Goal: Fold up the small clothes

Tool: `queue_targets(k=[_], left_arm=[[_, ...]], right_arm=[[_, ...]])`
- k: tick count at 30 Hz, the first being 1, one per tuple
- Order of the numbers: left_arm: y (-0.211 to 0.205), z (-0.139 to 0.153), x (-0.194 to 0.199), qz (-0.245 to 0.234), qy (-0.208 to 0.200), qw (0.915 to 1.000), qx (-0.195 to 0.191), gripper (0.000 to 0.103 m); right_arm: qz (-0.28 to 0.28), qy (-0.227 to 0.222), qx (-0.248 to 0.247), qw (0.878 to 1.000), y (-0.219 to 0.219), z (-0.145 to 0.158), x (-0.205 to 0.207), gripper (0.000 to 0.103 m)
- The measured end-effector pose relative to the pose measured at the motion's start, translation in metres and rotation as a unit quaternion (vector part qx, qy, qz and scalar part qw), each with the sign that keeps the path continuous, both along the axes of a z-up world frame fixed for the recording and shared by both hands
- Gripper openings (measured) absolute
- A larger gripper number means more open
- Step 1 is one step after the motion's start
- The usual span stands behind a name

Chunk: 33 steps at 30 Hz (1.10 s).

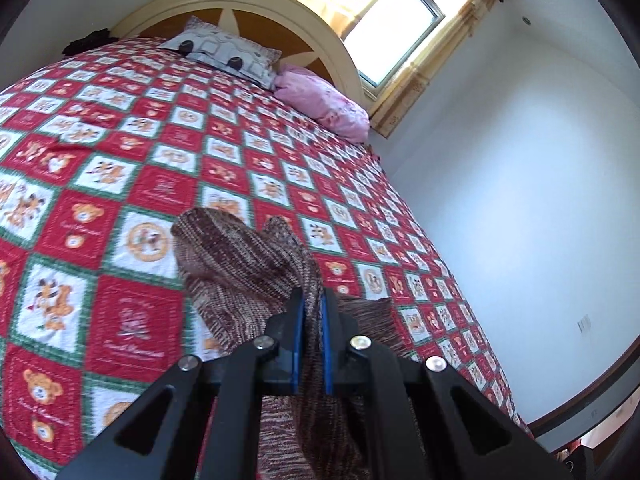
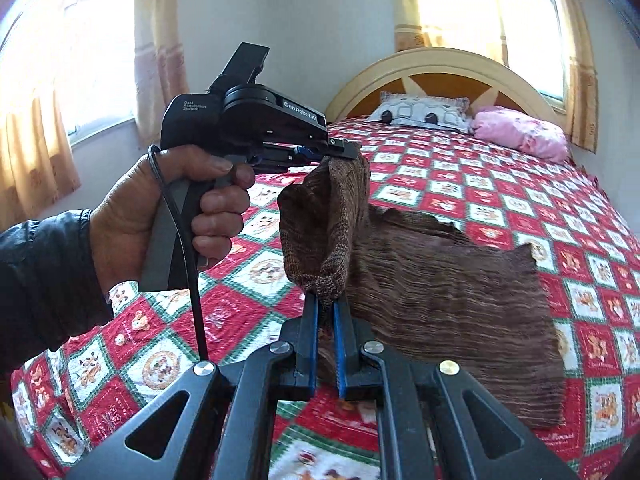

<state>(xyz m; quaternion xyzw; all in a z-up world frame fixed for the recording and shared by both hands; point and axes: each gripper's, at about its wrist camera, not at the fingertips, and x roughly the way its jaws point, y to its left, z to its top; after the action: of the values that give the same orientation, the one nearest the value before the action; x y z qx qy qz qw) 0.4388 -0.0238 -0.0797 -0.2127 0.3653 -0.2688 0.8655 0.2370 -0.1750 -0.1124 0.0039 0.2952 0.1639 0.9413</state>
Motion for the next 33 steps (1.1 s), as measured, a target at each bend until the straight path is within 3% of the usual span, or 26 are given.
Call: queue_targets(k=[7,19,30,33], left_arm=[[-0.048,0.002,0.007,-0.022,0.002,0.9996,0.019,0.008],[-0.131,-0.021,0.015,-0.069,0.022,0.9957,0.057,0.008],[-0.195,-0.054,0.018,-0.110,0.040,0.9863,0.116,0.008],[-0.212,-0.060,0.018,-0.117,0.039,0.9812,0.148,0.010]], right_arm=[[-0.031,0.009,0.023,0.999,-0.042,-0.010,-0.002,0.006],[-0.074,0.048,0.041,0.995,-0.105,-0.037,-0.011,0.005],[-0.120,0.103,0.067,0.985,-0.152,-0.071,-0.012,0.005],[-0.133,0.114,0.075,0.982,-0.162,-0.076,-0.012,0.005]])
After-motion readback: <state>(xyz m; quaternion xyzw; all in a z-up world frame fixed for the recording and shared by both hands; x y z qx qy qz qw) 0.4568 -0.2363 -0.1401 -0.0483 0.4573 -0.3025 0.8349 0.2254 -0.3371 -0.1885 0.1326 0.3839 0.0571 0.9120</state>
